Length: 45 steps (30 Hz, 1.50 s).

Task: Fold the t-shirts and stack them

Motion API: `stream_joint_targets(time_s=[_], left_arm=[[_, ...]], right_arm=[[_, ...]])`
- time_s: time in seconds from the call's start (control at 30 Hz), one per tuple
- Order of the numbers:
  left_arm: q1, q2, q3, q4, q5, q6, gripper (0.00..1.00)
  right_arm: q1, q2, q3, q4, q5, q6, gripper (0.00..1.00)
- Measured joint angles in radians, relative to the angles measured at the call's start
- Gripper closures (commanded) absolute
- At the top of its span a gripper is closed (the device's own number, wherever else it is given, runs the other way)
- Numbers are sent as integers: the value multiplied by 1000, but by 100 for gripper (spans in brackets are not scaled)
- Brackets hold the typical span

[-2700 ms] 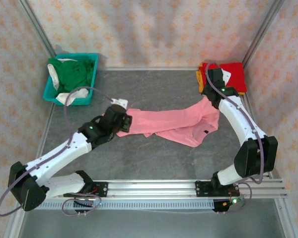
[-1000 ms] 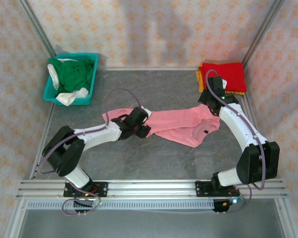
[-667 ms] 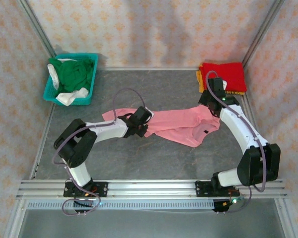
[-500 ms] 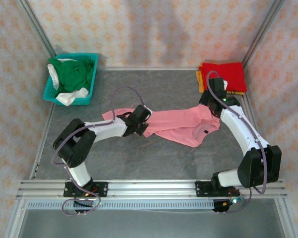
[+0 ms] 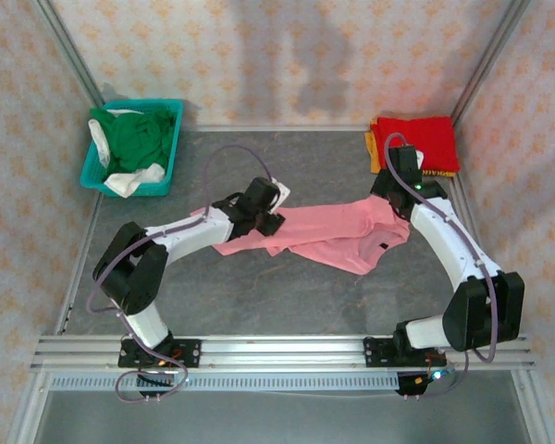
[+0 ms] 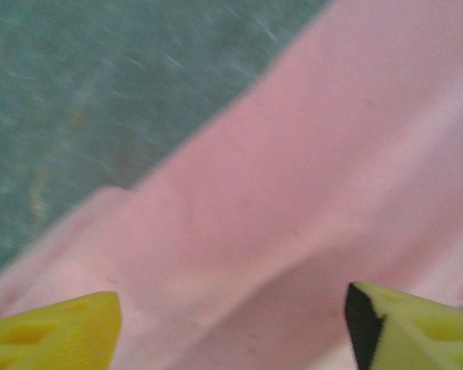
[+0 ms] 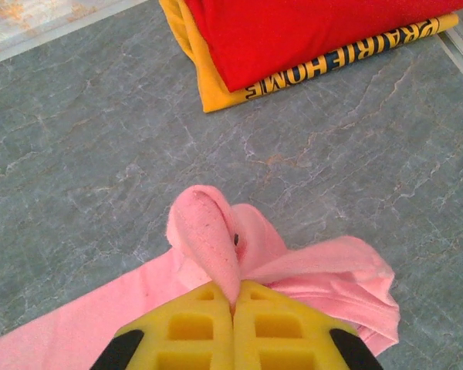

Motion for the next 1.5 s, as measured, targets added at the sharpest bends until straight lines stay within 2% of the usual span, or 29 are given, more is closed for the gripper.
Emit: stream_joint_targets(time_s=[0.1, 0.2, 0.27, 0.33, 0.43, 0.5, 0.57, 0.6, 0.77, 0.9, 1.0, 1.07, 1.1, 1.17, 1.23, 1.27, 1.3, 1.5], left_arm=[[-16, 8, -25, -6, 11, 4, 22], [-14, 43, -8, -6, 3, 18, 28], [-14, 74, 7, -7, -4, 25, 39], [-13, 90, 9, -7, -6, 27, 40], [-8, 95, 9, -6, -5, 29, 36], [-7, 95, 9, -6, -6, 30, 43], [-2, 95, 9, -6, -9, 32, 66], [-2, 95, 9, -6, -10, 30, 74], [0, 90, 7, -2, -32, 26, 87], [19, 49, -3, 5, -47, 14, 92], [51, 16, 0, 18, -48, 11, 100], [73, 17, 19, 17, -49, 14, 100], [83, 23, 33, 15, -49, 14, 96], [93, 37, 70, 3, -40, 21, 64], [89, 41, 85, -3, -13, 22, 42], [82, 38, 84, -8, -2, 25, 22], [74, 34, 76, -7, 4, 23, 7], [0, -49, -93, 2, 41, 24, 5]], right_arm=[[0, 0, -2, 3, -16, 0, 100], [0, 0, -2, 3, -31, 0, 100], [0, 0, -2, 3, -36, 0, 100], [0, 0, -2, 3, -36, 0, 100], [0, 0, -2, 3, -36, 0, 100], [0, -2, -2, 3, -36, 0, 100], [0, -2, -2, 3, -36, 0, 100], [0, -3, -2, 3, -36, 0, 100], [0, -3, -2, 3, -36, 0, 100], [0, -3, -2, 5, -36, 0, 100], [0, -3, -6, 19, -36, 0, 100], [0, -3, -11, 27, -37, 0, 100], [0, -3, -13, 29, -39, 0, 99], [0, -3, -14, 32, -40, 0, 99], [0, -3, -14, 32, -40, 0, 97], [0, -3, -15, 32, -40, 0, 97], [0, -4, -16, 32, -40, 0, 97], [0, -12, -39, 38, -41, 0, 97]])
